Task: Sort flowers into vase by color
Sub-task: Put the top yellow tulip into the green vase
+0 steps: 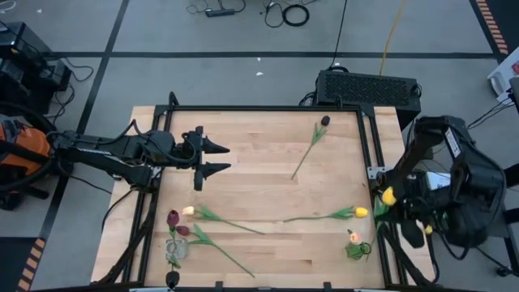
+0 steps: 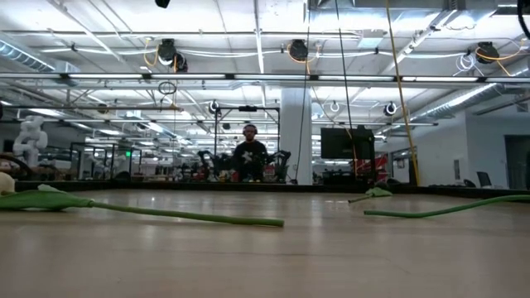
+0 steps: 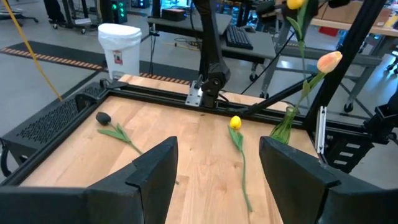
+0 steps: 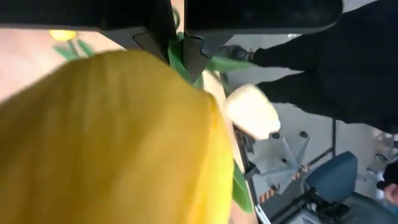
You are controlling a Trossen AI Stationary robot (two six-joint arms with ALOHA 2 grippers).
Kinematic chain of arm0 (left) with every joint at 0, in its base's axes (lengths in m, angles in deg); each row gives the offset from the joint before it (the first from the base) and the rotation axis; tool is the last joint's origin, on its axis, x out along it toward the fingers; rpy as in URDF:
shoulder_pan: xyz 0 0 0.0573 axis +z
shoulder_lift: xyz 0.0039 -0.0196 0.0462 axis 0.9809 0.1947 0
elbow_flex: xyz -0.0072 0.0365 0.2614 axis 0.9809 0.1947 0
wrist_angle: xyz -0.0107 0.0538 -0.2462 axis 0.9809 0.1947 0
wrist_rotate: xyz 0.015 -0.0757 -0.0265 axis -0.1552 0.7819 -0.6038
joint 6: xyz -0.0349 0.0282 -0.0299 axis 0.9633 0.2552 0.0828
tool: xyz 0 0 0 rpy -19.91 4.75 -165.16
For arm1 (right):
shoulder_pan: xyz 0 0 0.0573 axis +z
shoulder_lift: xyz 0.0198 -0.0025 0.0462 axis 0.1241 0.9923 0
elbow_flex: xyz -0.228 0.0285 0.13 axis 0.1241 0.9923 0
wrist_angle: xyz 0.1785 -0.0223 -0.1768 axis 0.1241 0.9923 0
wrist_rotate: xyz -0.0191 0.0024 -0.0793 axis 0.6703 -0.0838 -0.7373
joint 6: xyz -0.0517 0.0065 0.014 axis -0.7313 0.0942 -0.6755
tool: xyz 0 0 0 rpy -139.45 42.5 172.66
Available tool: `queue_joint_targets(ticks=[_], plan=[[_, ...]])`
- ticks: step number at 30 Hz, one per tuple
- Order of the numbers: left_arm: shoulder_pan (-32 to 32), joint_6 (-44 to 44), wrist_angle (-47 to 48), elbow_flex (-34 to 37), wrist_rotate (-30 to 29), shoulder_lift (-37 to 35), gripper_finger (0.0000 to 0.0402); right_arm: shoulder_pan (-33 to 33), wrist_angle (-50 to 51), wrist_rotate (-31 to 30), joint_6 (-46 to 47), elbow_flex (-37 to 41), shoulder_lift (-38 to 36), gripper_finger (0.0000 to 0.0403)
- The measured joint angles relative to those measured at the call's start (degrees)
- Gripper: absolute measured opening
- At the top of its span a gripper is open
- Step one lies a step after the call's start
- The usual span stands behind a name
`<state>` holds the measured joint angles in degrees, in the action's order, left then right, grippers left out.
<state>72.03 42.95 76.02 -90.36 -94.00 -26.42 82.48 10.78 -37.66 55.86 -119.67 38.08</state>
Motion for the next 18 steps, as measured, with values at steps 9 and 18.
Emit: queue_joint_targets(ticks=[9, 18], plan=[[0.0, 0.0, 0.0, 0.0, -0.8, 0.0, 0.0234, -1.4, 0.0, -0.3, -6.9, 4.0, -5.4, 0.0000], [0.0, -0.1, 0.0, 0.0, -1.1, 0.0, 0.0234, -2.3, 0.0, 2.0, -10.2, 7.7, -6.1, 0.0000]])
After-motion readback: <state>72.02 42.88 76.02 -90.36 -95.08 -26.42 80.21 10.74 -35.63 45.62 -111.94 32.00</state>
